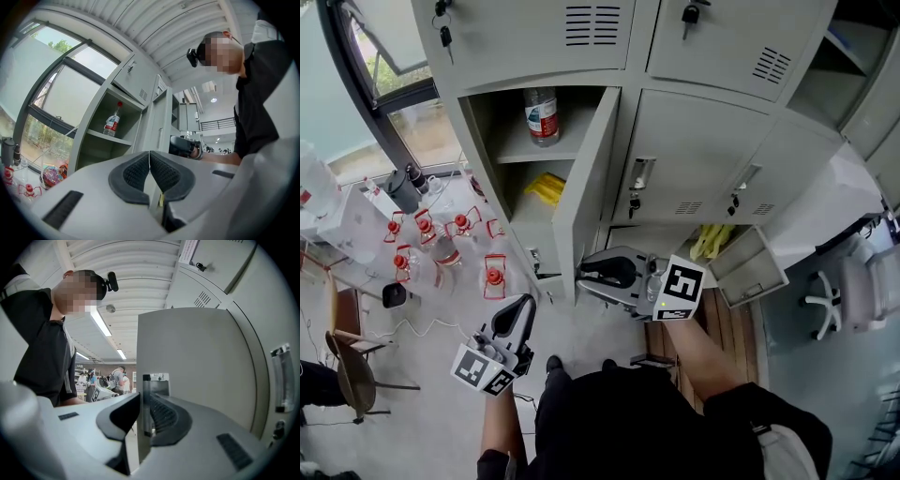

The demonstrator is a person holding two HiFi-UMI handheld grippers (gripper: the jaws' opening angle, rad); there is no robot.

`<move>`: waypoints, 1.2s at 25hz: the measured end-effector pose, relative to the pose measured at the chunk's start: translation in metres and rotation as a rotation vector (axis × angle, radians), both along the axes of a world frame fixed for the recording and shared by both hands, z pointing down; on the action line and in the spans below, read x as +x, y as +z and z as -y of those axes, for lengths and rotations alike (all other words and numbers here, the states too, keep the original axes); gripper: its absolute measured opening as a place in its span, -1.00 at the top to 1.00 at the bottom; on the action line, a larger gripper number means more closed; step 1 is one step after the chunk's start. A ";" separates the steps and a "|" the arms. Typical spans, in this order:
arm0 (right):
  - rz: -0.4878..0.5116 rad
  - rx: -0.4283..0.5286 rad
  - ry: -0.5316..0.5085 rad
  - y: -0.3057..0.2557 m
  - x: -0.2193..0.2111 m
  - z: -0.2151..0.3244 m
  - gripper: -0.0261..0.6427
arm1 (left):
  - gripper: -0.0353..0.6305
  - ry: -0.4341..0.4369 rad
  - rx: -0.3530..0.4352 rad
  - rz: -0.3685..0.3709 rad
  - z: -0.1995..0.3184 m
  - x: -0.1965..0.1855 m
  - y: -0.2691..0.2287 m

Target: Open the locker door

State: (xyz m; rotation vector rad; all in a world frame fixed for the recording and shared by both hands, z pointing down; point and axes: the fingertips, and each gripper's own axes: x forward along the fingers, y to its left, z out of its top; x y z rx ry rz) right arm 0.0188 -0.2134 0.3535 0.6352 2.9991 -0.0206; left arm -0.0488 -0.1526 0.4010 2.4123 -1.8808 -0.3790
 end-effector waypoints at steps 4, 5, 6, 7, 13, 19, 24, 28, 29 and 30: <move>0.015 -0.003 -0.048 0.000 0.013 0.003 0.69 | 0.84 -0.020 0.002 0.002 0.002 0.012 0.000; 0.020 -0.005 -0.060 0.000 0.016 0.004 0.69 | 0.84 -0.024 0.002 0.003 0.002 0.014 0.000; 0.024 -0.006 -0.072 0.000 0.019 0.005 0.69 | 0.84 -0.028 0.001 0.004 0.003 0.017 0.000; 0.028 -0.006 -0.083 0.000 0.023 0.006 0.69 | 0.84 -0.031 0.000 0.005 0.003 0.020 0.000; 0.048 -0.010 -0.153 0.000 0.040 0.013 0.69 | 0.84 -0.048 -0.009 0.009 0.005 0.034 0.001; 0.061 -0.009 -0.200 0.000 0.057 0.020 0.70 | 0.84 -0.054 -0.019 0.011 0.008 0.045 0.004; 0.065 0.001 -0.224 0.001 0.070 0.028 0.69 | 0.84 -0.054 -0.018 0.009 0.013 0.054 0.004; 0.063 0.000 -0.248 0.001 0.080 0.034 0.69 | 0.84 -0.050 -0.024 0.011 0.017 0.063 0.007; 0.063 -0.002 -0.256 0.001 0.083 0.035 0.69 | 0.84 -0.050 -0.025 0.011 0.017 0.065 0.007; 0.066 -0.007 -0.266 0.001 0.085 0.037 0.69 | 0.84 -0.049 -0.025 0.011 0.018 0.067 0.008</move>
